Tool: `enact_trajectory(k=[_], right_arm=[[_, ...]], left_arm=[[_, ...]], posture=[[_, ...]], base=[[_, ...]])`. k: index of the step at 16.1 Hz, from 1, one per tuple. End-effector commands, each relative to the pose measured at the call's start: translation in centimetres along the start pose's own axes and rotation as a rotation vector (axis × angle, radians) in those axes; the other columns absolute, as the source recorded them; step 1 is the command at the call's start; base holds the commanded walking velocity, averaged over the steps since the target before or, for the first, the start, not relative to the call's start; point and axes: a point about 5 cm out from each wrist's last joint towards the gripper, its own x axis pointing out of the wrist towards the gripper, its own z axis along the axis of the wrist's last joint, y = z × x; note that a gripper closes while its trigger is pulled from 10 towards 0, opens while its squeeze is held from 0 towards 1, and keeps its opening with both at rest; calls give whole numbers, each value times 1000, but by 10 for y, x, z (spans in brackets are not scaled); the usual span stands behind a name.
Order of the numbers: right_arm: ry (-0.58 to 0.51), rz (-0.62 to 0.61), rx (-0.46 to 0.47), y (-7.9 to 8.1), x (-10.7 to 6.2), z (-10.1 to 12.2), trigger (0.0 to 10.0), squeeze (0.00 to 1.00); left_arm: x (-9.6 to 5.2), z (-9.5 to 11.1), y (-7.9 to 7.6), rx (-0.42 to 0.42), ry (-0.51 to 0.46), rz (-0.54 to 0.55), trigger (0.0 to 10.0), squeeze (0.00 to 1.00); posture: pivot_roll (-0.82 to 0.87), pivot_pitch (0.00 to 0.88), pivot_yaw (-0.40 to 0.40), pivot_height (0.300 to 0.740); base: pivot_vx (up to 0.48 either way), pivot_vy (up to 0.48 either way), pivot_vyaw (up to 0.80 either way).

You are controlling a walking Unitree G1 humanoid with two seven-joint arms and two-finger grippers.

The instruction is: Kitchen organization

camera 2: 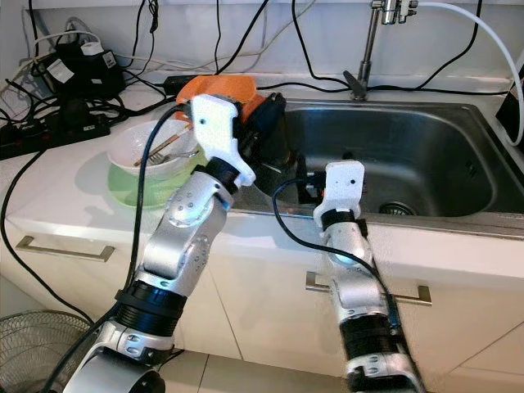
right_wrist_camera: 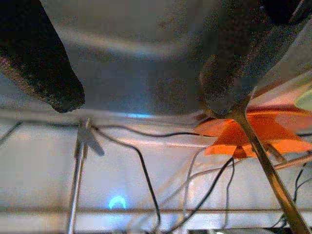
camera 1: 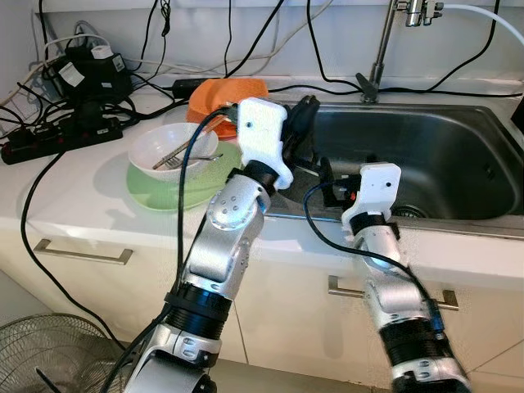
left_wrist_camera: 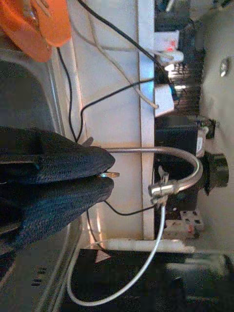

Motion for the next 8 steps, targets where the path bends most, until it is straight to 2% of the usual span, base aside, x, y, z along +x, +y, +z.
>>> enact_trajectory(k=[1, 3, 4, 6, 7, 8], right_arm=[[-47, 18, -23, 2, 4, 10, 10000, 0], [-71, 61, -32, 3, 4, 14, 10000, 0], [-101, 144, -72, 9, 2, 19, 10000, 0], [-128, 224, -106, 17, 0, 24, 10000, 0], [-131, 239, -104, 19, -1, 25, 10000, 0], [-143, 329, -85, 28, -5, 28, 10000, 0]], left_arm=[[-1, 6, 6, -32, -20, 8, 10000, 0], [-2, 7, 11, -72, -28, 14, 10000, 0], [-3, 9, 15, -112, -40, 16, 10000, 0], [-3, 10, 18, -139, -54, 10, 10000, 0], [-3, 10, 18, -140, -56, 9, 10000, 0], [-3, 11, 18, -142, -65, 4, 10000, 0]], posture=[[40, 0, 93, 740], [34, 0, 97, 740], [29, 0, 99, 740], [26, 0, 101, 740], [26, 0, 102, 740], [25, 0, 103, 740]], base=[[0, 0, 0], [0, 0, 0], [0, 0, 0], [0, 0, 0], [0, 0, 0], [0, 0, 0]])
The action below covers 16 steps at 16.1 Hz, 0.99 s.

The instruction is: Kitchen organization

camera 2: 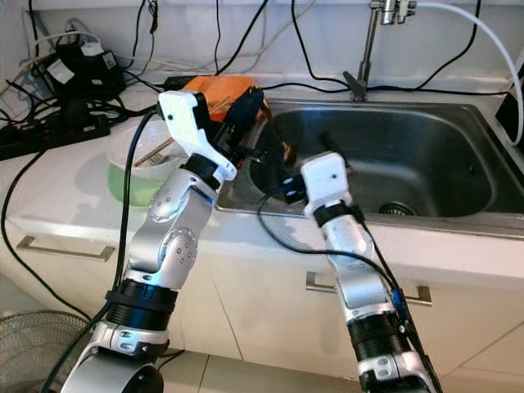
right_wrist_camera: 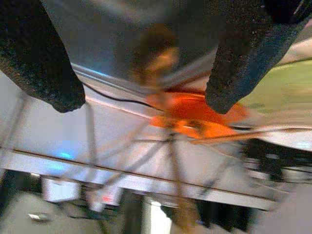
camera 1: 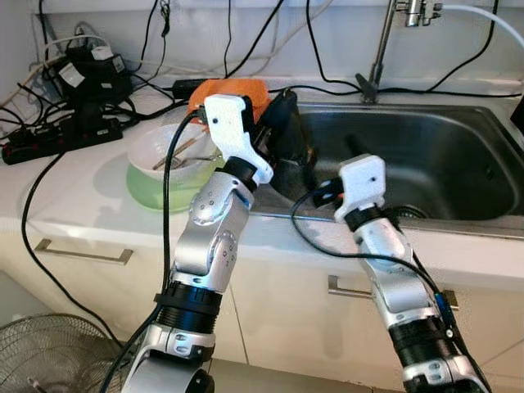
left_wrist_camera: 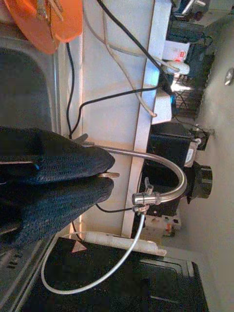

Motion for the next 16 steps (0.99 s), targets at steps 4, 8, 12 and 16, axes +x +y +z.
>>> enact_trajectory(k=[4, 8, 12, 16], right_arm=[[-44, 120, 24, 13, 0, 12, 10000, 0], [-49, 67, 31, 11, 5, 14, 10000, 0], [-47, 14, 46, 10, 8, 15, 10000, 0], [-22, -37, 38, 7, 10, 11, 10000, 0]], left_arm=[[4, 6, -3, -18, -21, -34, 10000, 0], [2, 0, -8, -37, 27, -108, 10000, 0], [-3, -4, -12, -31, 60, -166, 10000, 0], [-2, -2, -14, -32, 68, -186, 10000, 0]], posture=[[19, 0, 105, 740], [28, 0, 108, 740], [37, 0, 112, 740], [40, 0, 114, 740]], base=[[0, 0, 0], [0, 0, 0], [0, 0, 0], [0, 0, 0]])
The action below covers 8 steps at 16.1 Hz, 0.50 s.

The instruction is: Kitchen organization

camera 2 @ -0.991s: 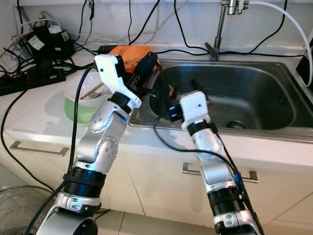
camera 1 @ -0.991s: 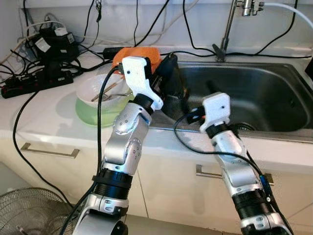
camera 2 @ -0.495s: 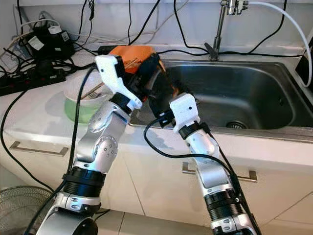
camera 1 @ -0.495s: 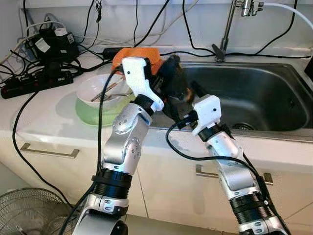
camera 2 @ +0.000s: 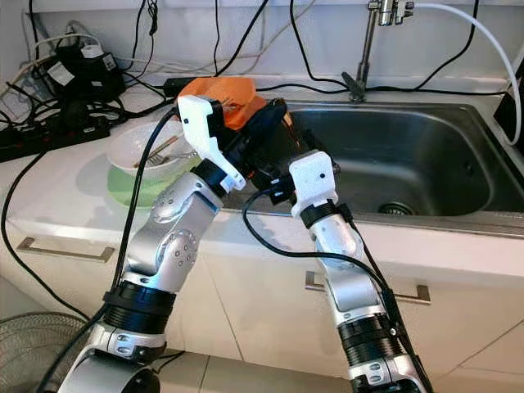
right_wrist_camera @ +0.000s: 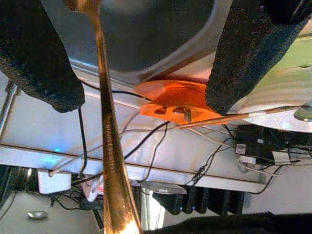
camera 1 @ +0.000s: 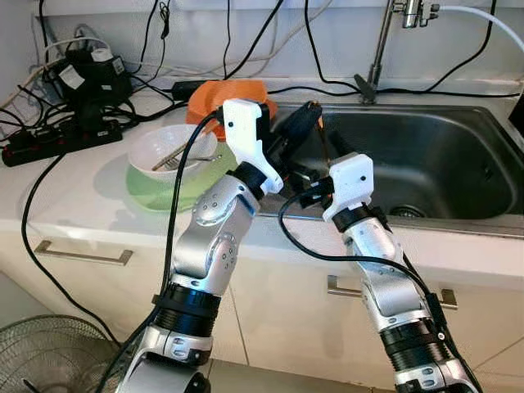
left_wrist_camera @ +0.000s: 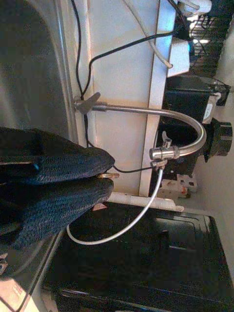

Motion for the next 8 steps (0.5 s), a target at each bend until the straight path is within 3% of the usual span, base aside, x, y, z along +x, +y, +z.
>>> enact_trajectory(k=[1, 4, 5, 8], right_arm=[[9, -9, 0, -1, 3, 0, 10000, 0], [5, -10, 4, 1, 3, 0, 9882, 0], [14, -14, -6, 0, 3, -1, 353, 0], [33, -30, -9, -1, 3, -4, 0, 0]], left_arm=[[-1, 3, -1, 7, -5, -21, 10000, 0], [-2, 2, -2, 11, 6, -27, 10000, 0], [-2, 1, -2, 10, 10, -27, 10000, 0], [-3, 0, -1, 15, 19, -22, 10000, 0]], posture=[[43, 0, 115, 740], [44, 0, 116, 740], [43, 0, 115, 740], [44, 0, 112, 740]], base=[[0, 0, 0], [0, 0, 0], [0, 0, 0], [0, 0, 0]])
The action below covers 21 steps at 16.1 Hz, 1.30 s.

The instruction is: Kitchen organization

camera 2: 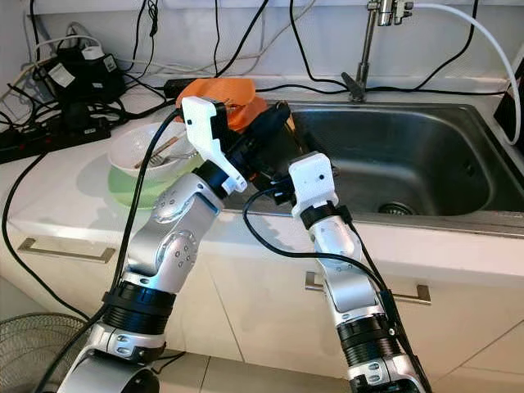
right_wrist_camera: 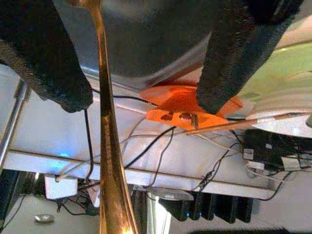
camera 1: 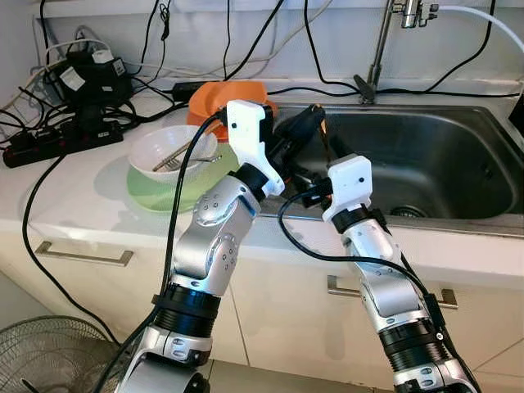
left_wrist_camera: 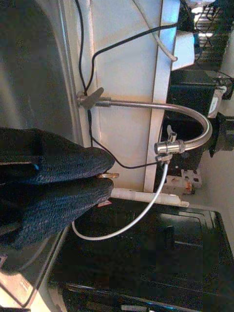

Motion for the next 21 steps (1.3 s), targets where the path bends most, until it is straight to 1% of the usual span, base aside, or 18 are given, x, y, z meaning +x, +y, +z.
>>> enact_trajectory(k=[1, 6, 12, 19, 21], right_arm=[[12, -11, 2, -2, 4, 0, 0, 0], [15, -3, -14, 0, 4, 0, 0, 0], [24, -13, -12, 0, 4, -2, 0, 0], [27, -29, 15, 0, 6, -2, 0, 0], [30, -33, 16, -1, 5, -3, 0, 0]], left_arm=[[-2, 2, 1, 17, 1, -5, 10000, 0], [-3, 1, 1, 27, 9, 2, 10000, 0], [-3, 1, 2, 35, 12, 0, 10000, 0], [-3, -2, 0, 34, 24, -11, 10000, 0], [-3, -3, -1, 51, 33, -20, 10000, 0]], posture=[[44, 0, 111, 740], [45, 0, 109, 740], [44, 0, 108, 740], [41, 0, 107, 740], [40, 0, 107, 740]], base=[[0, 0, 0], [0, 0, 0], [0, 0, 0], [0, 0, 0], [0, 0, 0]])
